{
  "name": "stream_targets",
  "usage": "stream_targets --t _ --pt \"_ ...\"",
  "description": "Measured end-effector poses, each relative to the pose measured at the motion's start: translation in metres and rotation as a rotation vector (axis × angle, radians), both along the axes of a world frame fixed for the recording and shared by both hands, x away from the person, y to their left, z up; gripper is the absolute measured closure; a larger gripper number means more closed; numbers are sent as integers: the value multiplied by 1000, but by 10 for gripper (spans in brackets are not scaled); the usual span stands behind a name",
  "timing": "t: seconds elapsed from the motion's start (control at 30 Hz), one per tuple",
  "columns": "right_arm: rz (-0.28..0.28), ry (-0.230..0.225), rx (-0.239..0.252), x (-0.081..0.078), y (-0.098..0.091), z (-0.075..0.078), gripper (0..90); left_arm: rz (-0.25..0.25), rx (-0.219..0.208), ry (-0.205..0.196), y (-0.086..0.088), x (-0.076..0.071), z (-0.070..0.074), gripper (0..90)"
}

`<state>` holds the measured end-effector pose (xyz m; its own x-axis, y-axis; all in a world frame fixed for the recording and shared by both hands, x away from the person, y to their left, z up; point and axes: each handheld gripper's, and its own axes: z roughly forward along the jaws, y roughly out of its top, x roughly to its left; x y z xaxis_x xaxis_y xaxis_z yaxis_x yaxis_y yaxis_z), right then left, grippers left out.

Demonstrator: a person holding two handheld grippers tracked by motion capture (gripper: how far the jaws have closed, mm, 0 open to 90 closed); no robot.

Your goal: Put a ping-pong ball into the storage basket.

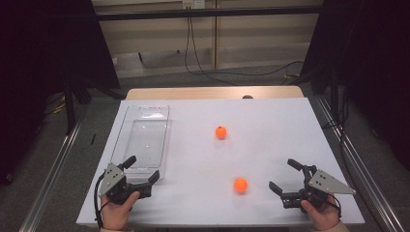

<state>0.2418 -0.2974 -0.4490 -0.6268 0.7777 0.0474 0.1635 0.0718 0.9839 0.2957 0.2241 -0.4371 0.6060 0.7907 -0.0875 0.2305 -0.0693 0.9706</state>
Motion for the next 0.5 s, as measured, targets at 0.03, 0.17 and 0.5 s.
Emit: stream_targets --t 0.03,0.17,0.5 --pt "1 0 0 0 0 0 2 -1 -3 3 0 0 0 15" --pt "5 0 -3 0 0 0 4 -9 -2 3 -1 0 1 15" --pt "12 -1 -8 0 1 0 11 -36 -18 6 -8 0 4 14"
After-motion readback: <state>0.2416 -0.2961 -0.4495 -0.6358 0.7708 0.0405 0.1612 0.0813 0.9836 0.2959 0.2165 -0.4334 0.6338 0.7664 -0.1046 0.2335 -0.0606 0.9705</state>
